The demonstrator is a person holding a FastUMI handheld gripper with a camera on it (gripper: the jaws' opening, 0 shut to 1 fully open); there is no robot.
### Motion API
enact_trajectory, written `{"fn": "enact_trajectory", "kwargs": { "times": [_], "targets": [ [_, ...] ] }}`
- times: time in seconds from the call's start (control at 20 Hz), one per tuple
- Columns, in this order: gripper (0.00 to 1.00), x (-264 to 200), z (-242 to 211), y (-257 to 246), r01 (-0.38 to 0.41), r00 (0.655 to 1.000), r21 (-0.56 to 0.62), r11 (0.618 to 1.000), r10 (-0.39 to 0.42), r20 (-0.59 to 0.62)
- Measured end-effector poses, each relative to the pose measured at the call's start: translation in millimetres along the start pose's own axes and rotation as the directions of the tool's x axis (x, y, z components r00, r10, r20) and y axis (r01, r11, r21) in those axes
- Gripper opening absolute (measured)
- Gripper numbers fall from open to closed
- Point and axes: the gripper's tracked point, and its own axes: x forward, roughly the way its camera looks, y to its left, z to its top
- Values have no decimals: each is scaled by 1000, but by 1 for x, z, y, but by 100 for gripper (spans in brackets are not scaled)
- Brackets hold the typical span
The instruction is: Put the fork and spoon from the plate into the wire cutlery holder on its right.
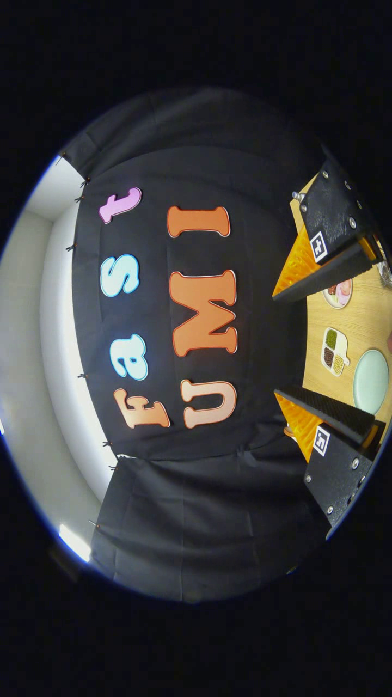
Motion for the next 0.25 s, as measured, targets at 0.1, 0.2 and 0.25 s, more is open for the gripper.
{"fn": "enact_trajectory", "kwargs": {
  "times": [0.1, 0.2, 0.25],
  "targets": [
    [93, 0, 0, 0, 3, 1000, 0, 1000, -3, -5],
    [93, -1, 7, -1, 7, 1000, 1, 1000, -7, 9],
    [93, -1, 12, -1, 6, 1000, -2, 1000, -6, 22]
  ]
}}
